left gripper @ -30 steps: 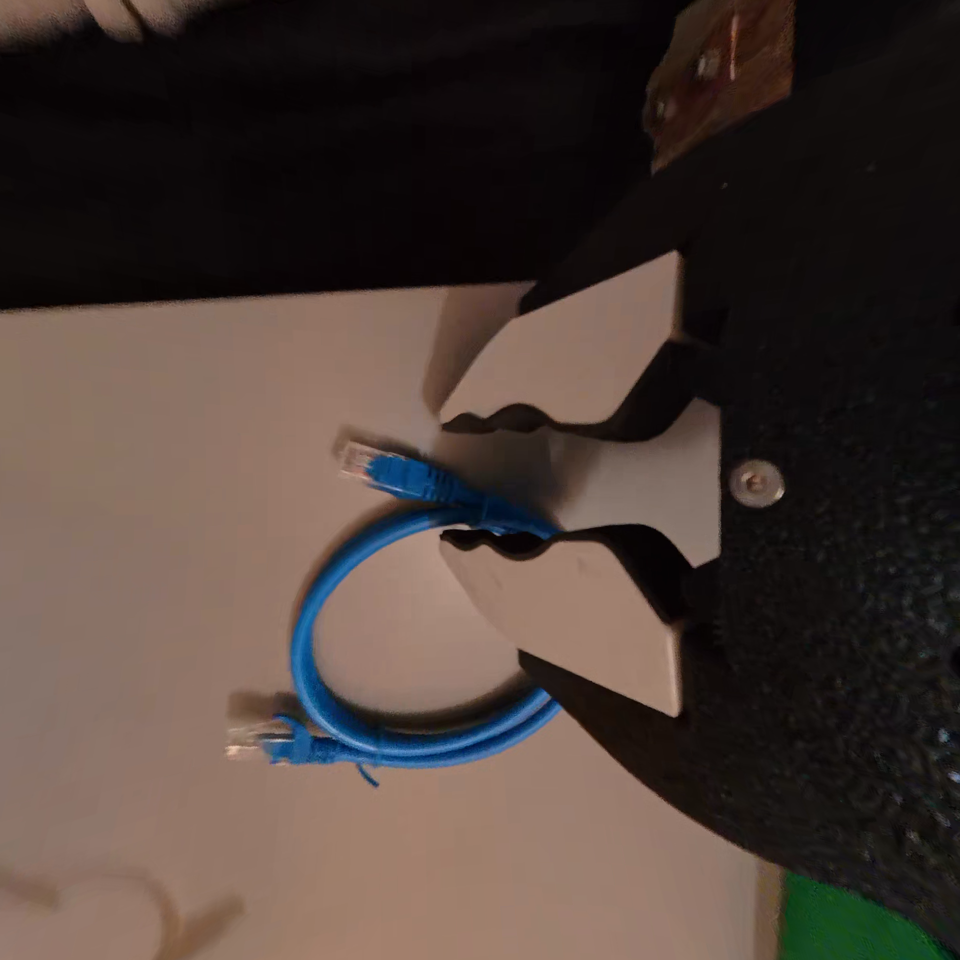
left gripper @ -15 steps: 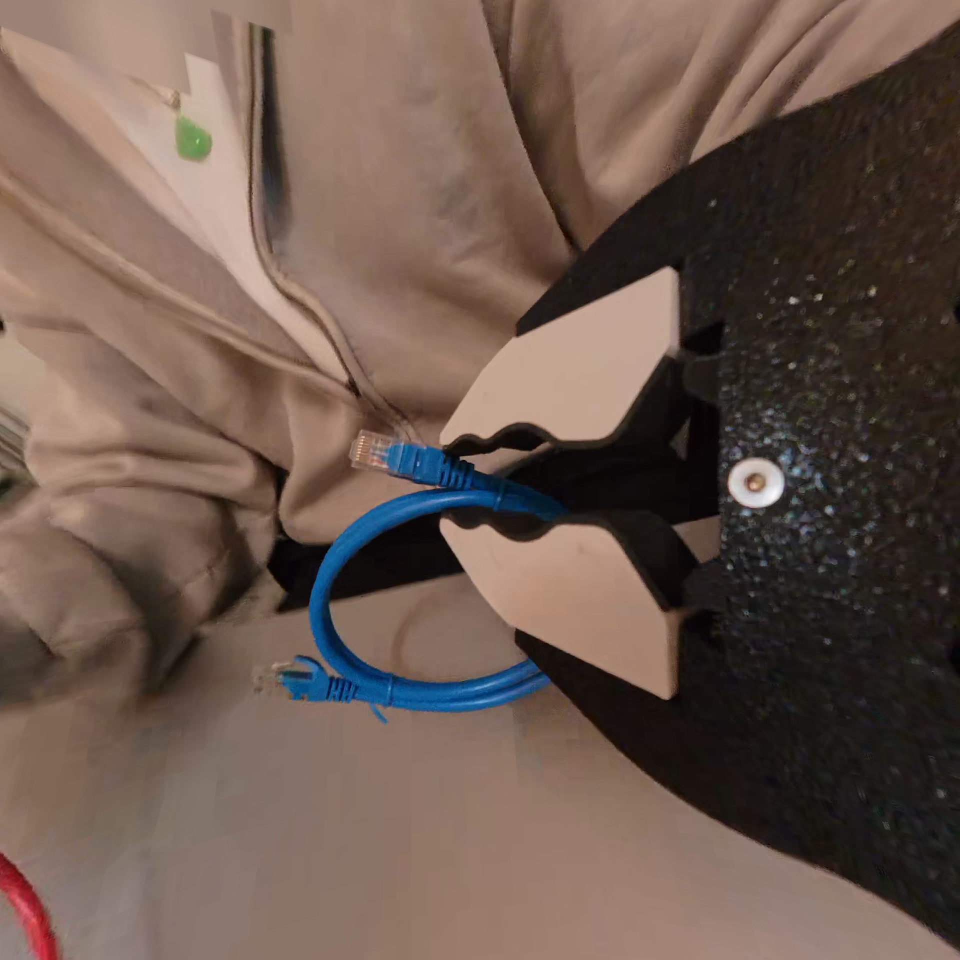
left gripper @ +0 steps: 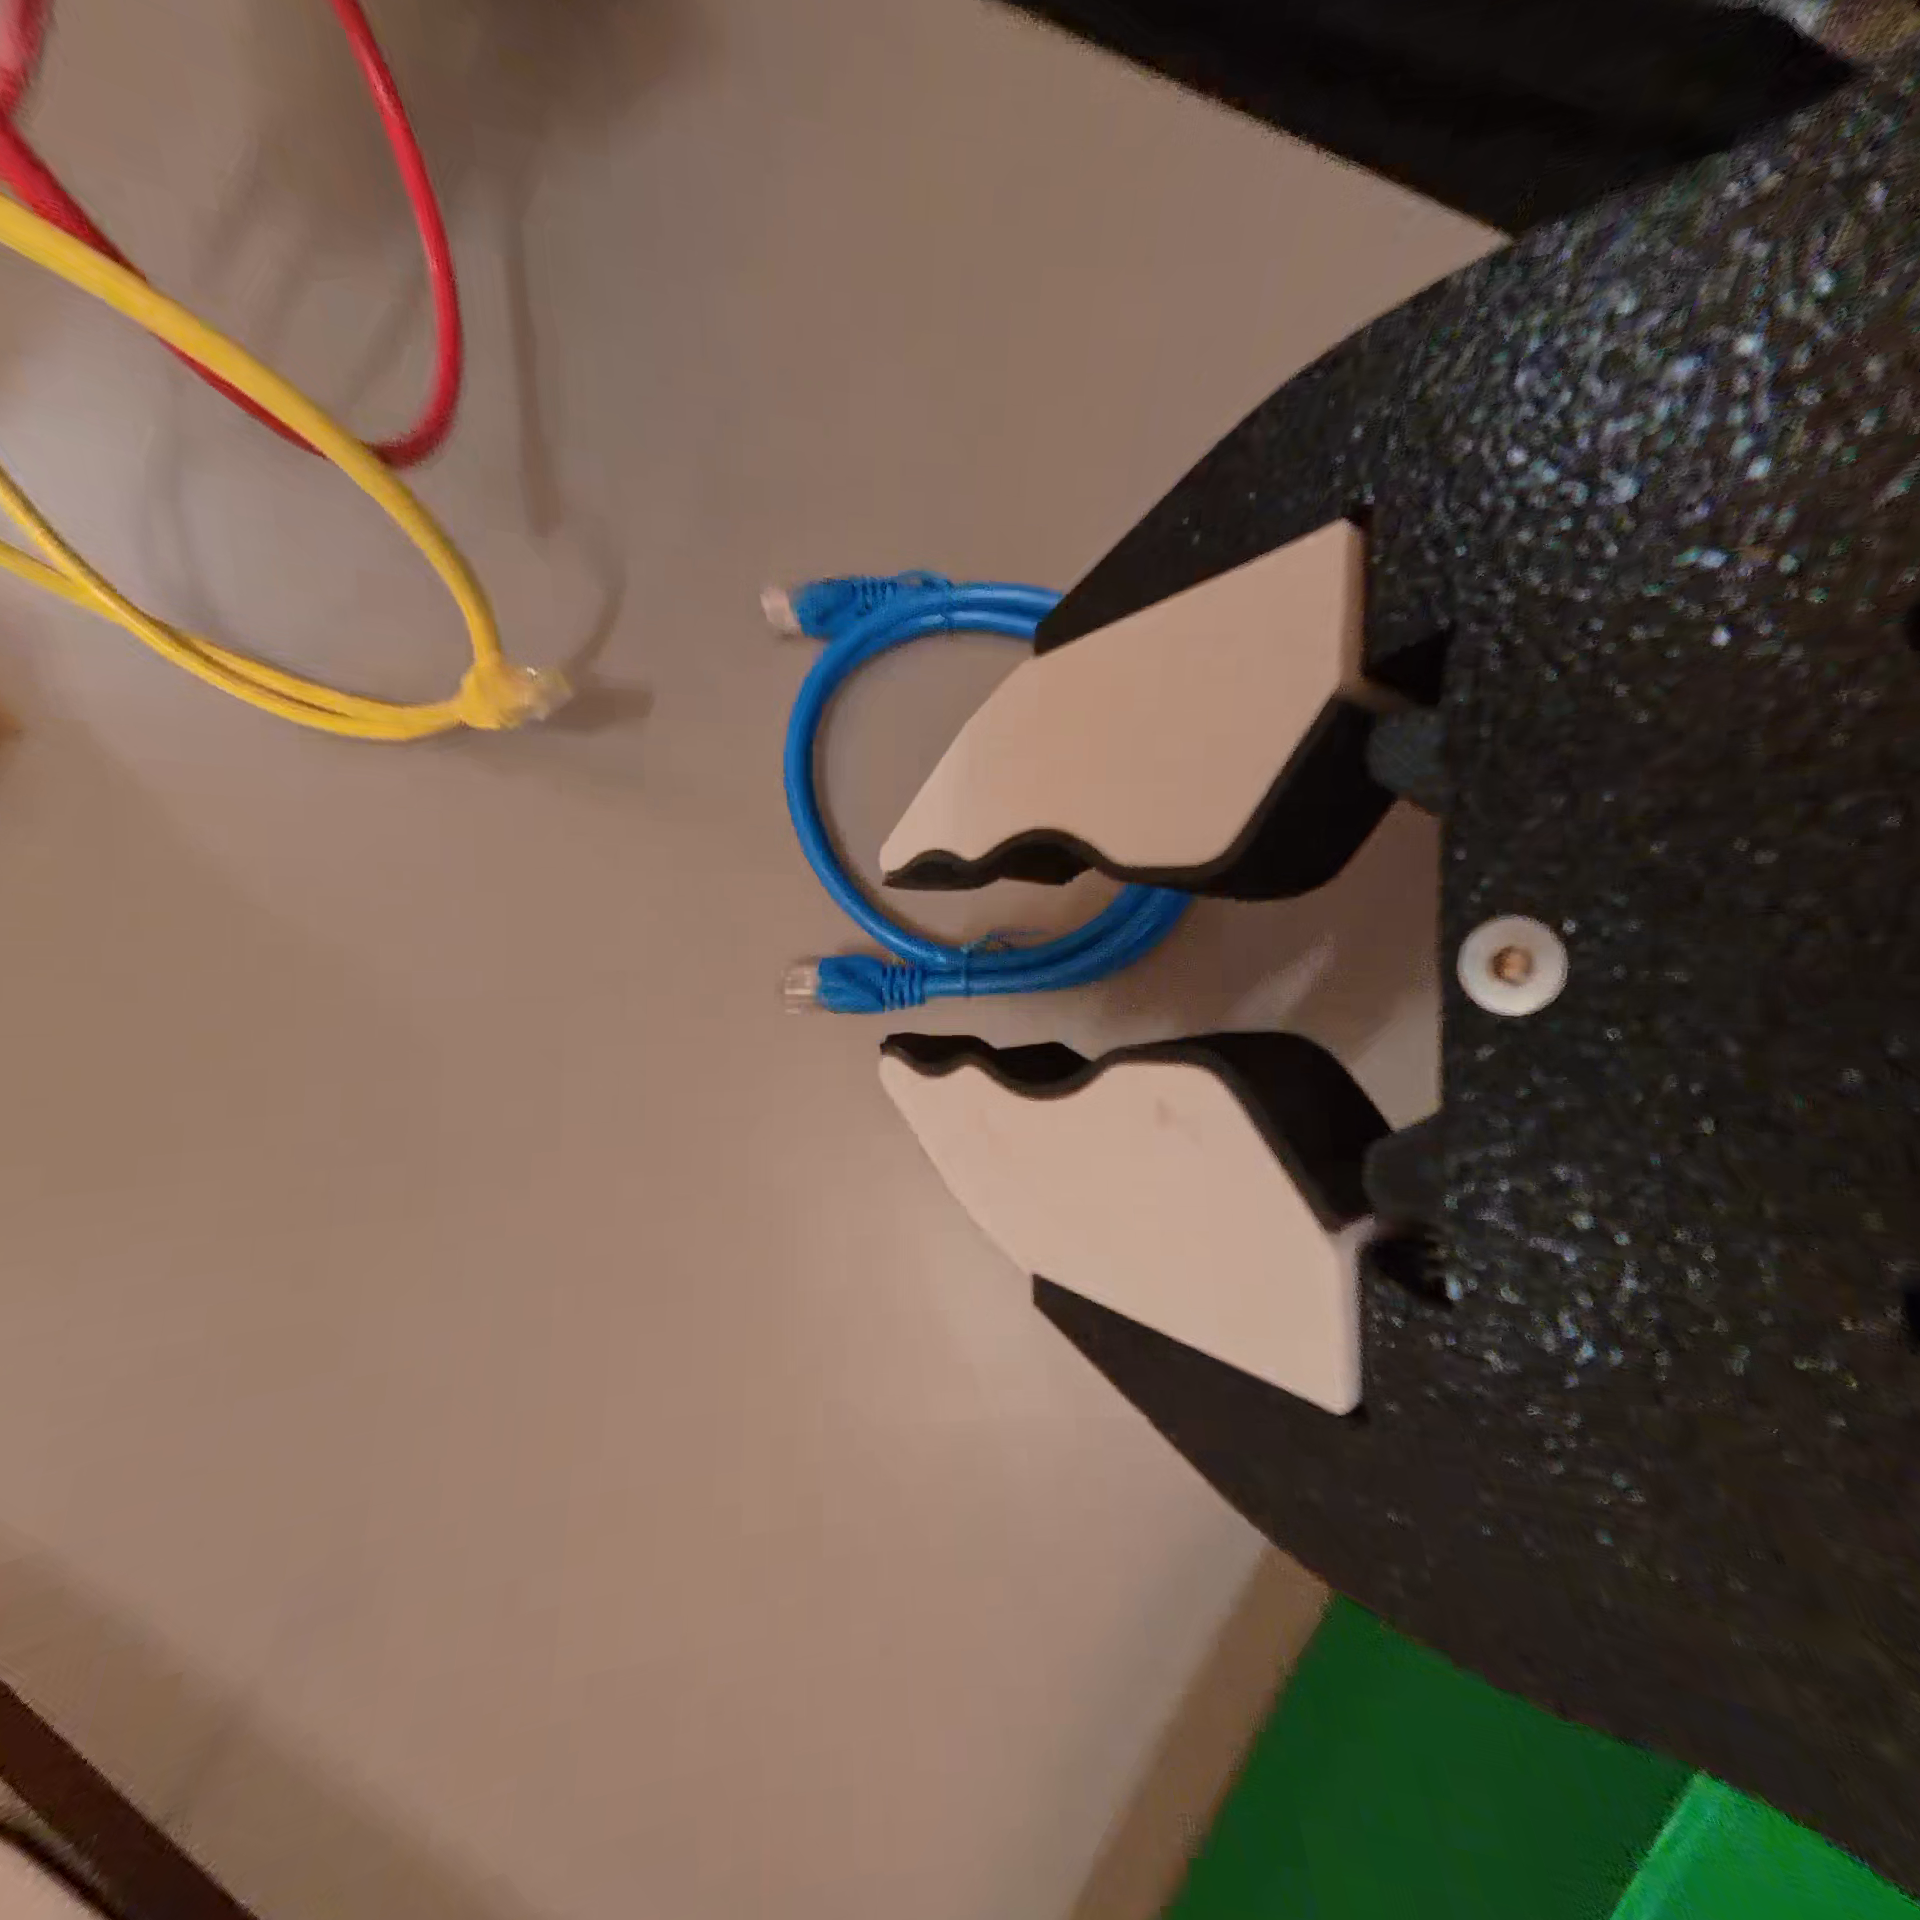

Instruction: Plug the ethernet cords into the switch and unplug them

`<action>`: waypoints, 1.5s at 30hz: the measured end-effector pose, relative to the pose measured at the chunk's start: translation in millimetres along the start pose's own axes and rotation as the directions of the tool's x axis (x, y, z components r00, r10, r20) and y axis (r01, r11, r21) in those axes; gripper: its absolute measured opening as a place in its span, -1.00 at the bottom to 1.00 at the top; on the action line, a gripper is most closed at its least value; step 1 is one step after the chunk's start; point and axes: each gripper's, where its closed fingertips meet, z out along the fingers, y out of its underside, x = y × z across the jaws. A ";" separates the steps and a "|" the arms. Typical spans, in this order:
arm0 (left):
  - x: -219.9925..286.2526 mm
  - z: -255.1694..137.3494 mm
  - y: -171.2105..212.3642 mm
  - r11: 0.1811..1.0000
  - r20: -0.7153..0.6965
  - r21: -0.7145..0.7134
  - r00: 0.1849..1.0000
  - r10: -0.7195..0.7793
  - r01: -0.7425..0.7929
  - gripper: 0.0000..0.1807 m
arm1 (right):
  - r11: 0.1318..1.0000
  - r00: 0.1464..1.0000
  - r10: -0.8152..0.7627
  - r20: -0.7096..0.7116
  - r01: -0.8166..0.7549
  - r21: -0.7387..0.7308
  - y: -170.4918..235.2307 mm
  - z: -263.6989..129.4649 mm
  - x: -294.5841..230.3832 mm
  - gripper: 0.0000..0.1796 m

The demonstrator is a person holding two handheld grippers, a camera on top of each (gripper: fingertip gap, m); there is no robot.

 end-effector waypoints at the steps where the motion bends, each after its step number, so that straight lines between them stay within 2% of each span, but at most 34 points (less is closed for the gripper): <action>1: 0.0 2.9 3.5 0.999 0.036 -0.026 0.999 0.026 -0.026 -0.71 | 1.000 1.000 0.001 -0.001 -0.001 0.002 0.1 -0.5 0.7 -0.17; 5: -4.0 28.5 40.3 0.960 0.141 -0.264 0.981 0.131 -0.090 -0.59 | 1.000 1.000 -0.010 -0.014 0.010 -0.001 2.4 0.1 3.0 -0.17; 8: -7.9 49.7 55.6 0.938 0.163 -0.323 0.970 0.182 -0.122 -0.64 | 1.000 1.000 -0.011 -0.003 0.011 -0.019 6.7 2.0 0.9 -0.17; 11: -6.9 62.0 49.2 0.966 0.162 -0.253 0.983 0.091 -0.048 -0.85 | 0.999 1.000 -0.017 0.011 0.017 -0.043 10.6 3.5 -1.4 -0.17; 13: -6.2 68.6 44.7 0.976 0.157 -0.217 0.985 0.073 -0.037 -0.86 | 0.998 1.000 -0.020 0.022 0.021 -0.053 12.8 5.0 -3.1 -0.17; 17: -6.5 70.2 42.3 0.971 0.151 -0.210 0.978 0.146 -0.112 -0.87 | 0.996 0.999 -0.026 0.048 0.030 -0.087 19.2 8.2 -7.3 -0.17; 20: 7.6 68.9 43.4 0.969 0.053 -0.206 0.987 0.151 -0.137 -0.87 | 0.990 0.998 -0.043 0.054 0.050 -0.130 25.2 9.0 -8.9 -0.17; 24: 45.0 52.1 30.4 0.971 -0.139 -0.154 0.977 0.161 -0.181 -0.87 | 0.984 0.996 -0.048 0.081 0.061 -0.167 30.5 9.1 -13.2 -0.17; 30: 114.2 -6.3 -10.9 0.950 -0.373 -0.061 0.890 0.263 -0.306 -0.87 | 0.967 0.989 -0.054 0.140 0.086 -0.238 44.3 13.9 -23.6 -0.17; 36: 138.6 -41.8 -36.7 0.899 -0.367 -0.126 0.862 0.351 -0.419 -0.87 | 0.956 0.983 -0.054 0.177 0.102 -0.275 50.2 19.0 -31.5 -0.17; 45: 143.6 -43.6 -46.2 0.845 -0.349 -0.206 0.844 0.408 -0.493 -0.87 | 0.904 0.976 -0.071 0.207 0.151 -0.400 66.3 27.2 -40.0 -0.16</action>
